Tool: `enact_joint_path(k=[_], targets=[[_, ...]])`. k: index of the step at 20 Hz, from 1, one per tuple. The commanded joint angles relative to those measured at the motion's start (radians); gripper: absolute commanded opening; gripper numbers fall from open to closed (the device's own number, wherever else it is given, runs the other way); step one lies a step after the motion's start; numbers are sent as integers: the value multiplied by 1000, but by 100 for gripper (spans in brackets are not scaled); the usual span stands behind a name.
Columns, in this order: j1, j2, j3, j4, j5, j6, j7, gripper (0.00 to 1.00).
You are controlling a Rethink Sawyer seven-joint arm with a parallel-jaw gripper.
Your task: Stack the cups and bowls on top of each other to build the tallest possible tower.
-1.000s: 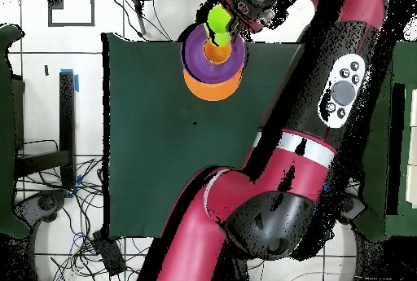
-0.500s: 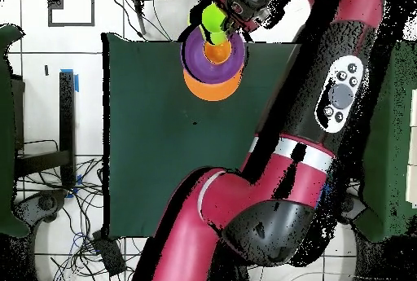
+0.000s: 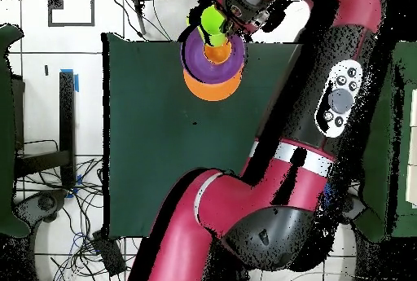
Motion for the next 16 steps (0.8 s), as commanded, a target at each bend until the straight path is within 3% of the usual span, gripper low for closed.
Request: enact_joint_path(k=[1,16], targets=[[26,-10,156,93,-124,-58,-227,0],[47,-46,295,137,-245,-95,-216,0]])
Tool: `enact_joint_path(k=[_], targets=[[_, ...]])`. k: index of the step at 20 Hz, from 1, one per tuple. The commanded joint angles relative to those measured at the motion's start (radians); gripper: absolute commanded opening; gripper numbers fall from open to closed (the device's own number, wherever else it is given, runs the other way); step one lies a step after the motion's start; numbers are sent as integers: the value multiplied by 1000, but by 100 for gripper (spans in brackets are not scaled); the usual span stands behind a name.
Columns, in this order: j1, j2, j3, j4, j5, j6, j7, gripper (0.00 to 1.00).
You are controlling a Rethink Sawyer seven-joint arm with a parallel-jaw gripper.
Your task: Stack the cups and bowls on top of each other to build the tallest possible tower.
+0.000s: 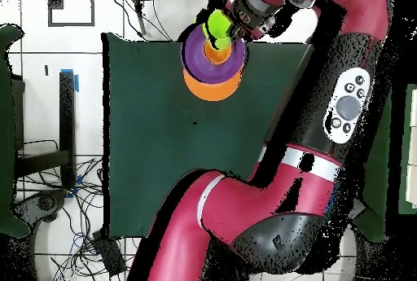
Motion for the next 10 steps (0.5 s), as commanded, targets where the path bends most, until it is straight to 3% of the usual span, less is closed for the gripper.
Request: enact_joint_path(k=[1,10], targets=[[45,-29,162,117,-117,-88,-214,0],[57,-43,210,137,-154,-110,-198,0]])
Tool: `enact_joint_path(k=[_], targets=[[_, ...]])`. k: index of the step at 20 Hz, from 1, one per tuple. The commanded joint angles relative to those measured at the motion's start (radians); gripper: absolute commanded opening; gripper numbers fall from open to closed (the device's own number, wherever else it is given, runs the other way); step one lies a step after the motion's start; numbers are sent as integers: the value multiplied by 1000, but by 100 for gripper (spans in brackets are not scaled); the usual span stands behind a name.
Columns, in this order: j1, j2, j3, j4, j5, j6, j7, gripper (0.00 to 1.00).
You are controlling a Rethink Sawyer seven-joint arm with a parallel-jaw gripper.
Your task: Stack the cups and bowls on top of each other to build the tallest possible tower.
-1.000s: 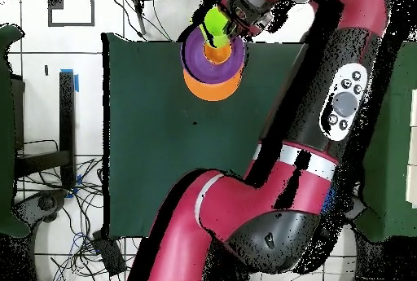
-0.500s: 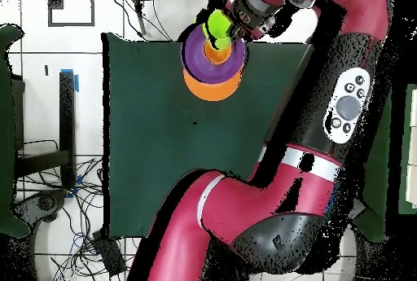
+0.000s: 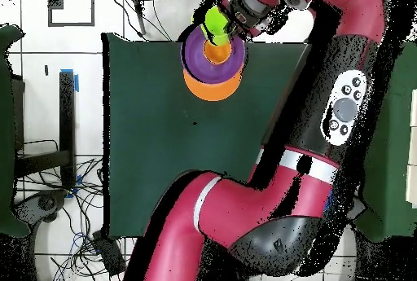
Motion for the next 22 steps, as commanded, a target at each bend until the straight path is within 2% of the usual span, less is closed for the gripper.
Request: enact_joint_path(k=[1,22], targets=[[38,-23,134,117,-102,-67,-197,0],[33,-57,227,162,-192,-94,-231,0]])
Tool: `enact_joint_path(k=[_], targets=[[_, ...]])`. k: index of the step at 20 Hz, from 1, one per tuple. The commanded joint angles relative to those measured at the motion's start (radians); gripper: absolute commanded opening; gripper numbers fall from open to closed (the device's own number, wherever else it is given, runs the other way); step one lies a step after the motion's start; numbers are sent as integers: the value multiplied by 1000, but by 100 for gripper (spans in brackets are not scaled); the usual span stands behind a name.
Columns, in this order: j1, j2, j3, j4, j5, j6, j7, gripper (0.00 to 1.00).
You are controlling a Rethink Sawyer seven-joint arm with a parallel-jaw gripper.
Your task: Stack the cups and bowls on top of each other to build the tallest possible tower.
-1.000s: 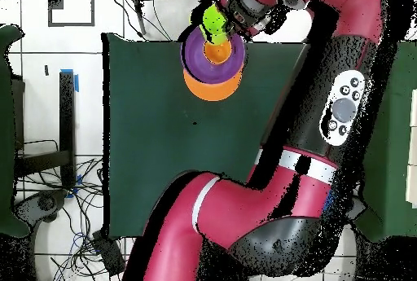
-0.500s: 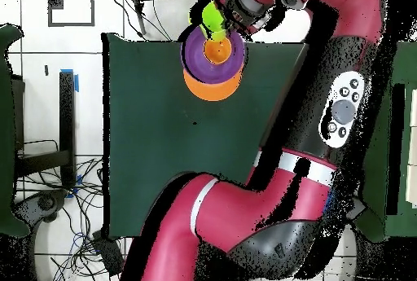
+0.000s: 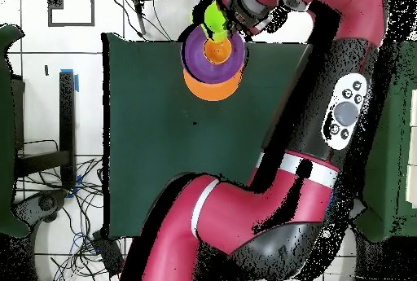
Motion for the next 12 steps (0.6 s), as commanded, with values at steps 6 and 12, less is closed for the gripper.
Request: enact_joint_path(k=[6,12], targets=[[19,-27,153,139,-124,-64,-227,0],[24,-49,187,173,-153,-80,-226,0]])
